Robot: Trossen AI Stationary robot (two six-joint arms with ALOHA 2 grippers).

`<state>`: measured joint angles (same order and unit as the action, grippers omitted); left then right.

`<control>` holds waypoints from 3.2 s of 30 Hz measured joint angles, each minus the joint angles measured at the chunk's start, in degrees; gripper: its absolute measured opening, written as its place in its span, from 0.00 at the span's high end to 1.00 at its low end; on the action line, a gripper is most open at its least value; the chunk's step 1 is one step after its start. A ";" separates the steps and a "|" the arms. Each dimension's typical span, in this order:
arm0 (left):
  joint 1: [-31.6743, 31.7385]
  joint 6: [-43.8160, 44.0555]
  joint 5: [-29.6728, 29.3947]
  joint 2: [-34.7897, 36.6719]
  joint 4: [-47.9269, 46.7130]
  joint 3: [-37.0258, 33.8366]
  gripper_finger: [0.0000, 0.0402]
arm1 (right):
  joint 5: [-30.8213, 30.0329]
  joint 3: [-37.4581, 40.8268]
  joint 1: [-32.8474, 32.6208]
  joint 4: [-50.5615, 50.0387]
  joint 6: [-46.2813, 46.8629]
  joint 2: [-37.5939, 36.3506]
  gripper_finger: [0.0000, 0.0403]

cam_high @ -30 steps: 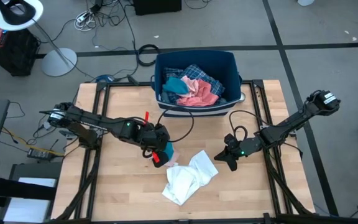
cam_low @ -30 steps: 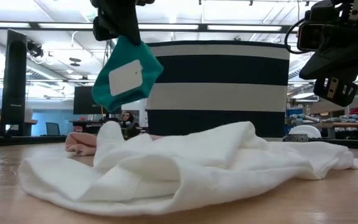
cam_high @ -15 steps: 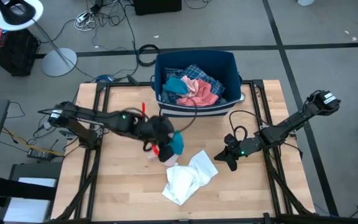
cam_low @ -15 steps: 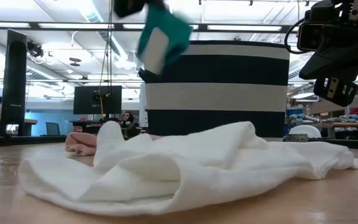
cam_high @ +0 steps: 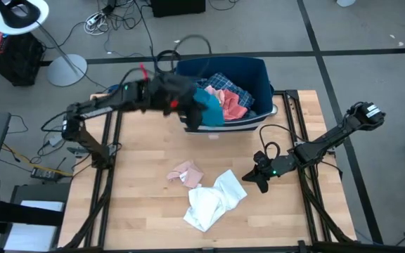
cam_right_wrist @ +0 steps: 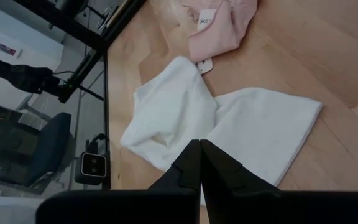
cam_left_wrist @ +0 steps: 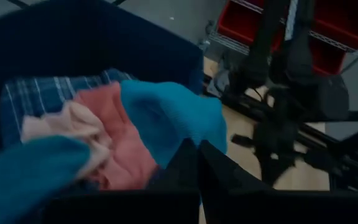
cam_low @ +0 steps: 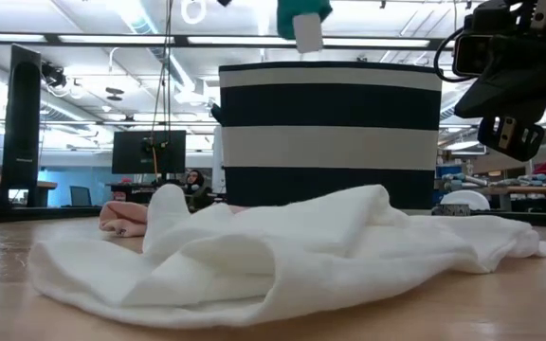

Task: Sort clothes
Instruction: Put the blue socks into the blue bin, then put the light pink socks into the blue bin

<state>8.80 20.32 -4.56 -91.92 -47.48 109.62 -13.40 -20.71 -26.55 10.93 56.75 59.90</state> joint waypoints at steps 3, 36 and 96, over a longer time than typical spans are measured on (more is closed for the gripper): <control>4.58 -2.72 3.68 -2.82 0.13 3.02 1.00 | -0.05 0.00 0.00 0.05 0.02 0.00 0.99; 23.82 -23.68 10.98 -27.50 -1.85 9.08 0.53 | -13.03 0.00 4.18 0.16 11.21 -0.01 0.98; -24.39 11.60 -16.14 20.09 20.65 -54.73 0.53 | -4.38 0.00 4.57 0.62 5.15 -0.02 0.98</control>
<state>-15.59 31.92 -20.70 -71.83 -26.83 54.89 -17.78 -20.71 -21.98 11.55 61.90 59.88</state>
